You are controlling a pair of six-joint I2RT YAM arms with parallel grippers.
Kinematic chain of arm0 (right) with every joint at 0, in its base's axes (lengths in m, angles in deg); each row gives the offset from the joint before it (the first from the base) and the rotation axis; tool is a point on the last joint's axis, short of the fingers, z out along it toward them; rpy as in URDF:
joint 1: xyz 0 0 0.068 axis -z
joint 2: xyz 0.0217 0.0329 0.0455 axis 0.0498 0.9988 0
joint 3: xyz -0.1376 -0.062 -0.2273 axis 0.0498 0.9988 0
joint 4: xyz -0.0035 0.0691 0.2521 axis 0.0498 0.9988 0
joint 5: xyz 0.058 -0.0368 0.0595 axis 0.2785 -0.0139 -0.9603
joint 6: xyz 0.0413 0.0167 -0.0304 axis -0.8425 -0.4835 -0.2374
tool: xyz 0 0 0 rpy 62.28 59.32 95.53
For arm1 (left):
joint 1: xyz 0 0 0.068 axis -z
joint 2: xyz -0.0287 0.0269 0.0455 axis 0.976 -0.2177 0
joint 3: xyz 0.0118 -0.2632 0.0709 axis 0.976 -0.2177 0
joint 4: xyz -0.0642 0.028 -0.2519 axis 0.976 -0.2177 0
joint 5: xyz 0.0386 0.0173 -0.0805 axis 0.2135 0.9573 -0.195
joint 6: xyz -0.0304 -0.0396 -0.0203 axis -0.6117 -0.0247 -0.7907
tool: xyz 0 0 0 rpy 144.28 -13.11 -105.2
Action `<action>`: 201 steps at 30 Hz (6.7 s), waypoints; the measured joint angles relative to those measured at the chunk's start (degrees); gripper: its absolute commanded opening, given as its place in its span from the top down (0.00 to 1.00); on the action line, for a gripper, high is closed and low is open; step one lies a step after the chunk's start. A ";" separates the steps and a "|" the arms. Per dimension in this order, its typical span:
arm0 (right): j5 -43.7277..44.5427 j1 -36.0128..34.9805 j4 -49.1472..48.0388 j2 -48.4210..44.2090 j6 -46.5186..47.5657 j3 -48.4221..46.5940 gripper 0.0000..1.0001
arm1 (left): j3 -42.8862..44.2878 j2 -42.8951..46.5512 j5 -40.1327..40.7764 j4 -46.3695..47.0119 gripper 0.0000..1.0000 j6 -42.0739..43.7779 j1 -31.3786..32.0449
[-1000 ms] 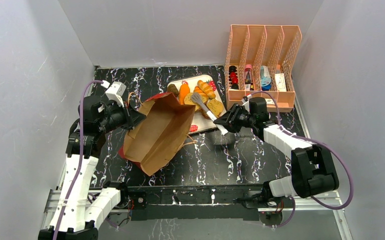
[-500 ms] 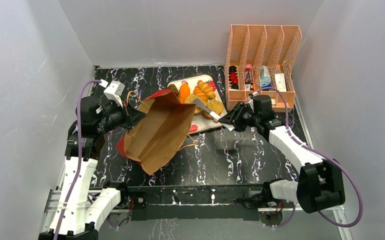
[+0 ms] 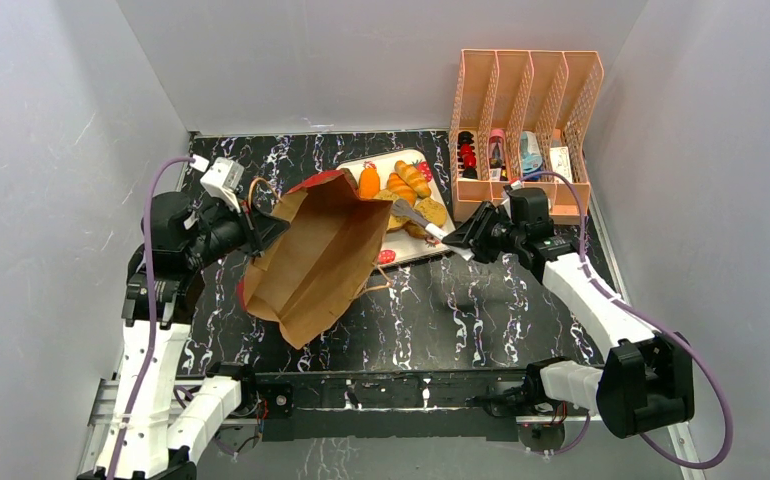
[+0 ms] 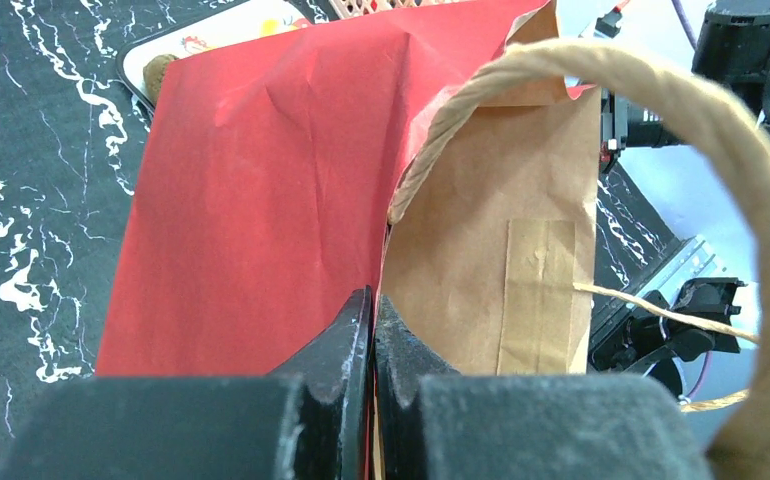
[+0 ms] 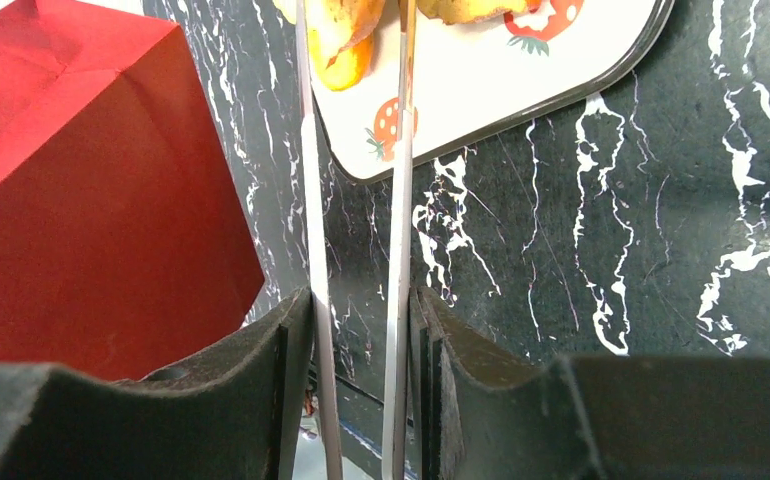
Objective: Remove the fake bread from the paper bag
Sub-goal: Place the fake bread in the container, then place the clamp at the center of the board, then place the paper bag at the center of the board.
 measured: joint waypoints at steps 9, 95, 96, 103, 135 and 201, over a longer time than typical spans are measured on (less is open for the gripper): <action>3.13 0.00 3.28 -1.22 2.08 -4.22 0.65 | 0.00 4.46 -0.11 0.15 1.00 -1.01 0.00; 21.44 -35.43 29.16 51.87 23.08 -76.96 0.90 | -12.11 17.38 38.38 5.66 1.00 -53.44 0.02; 21.51 -35.41 30.08 54.01 23.54 -80.08 0.89 | -13.35 18.14 38.75 5.95 1.00 -53.68 0.00; 19.61 -34.77 37.03 69.48 26.86 -89.79 0.90 | -28.87 26.36 42.95 11.74 1.00 -57.09 0.00; 14.03 -31.43 22.99 69.96 26.93 -73.13 0.53 | -26.03 24.20 41.70 10.43 0.96 -61.13 0.00; 14.45 -29.94 22.73 52.43 27.28 -65.55 0.02 | -20.04 21.05 43.58 7.19 0.36 -56.57 0.00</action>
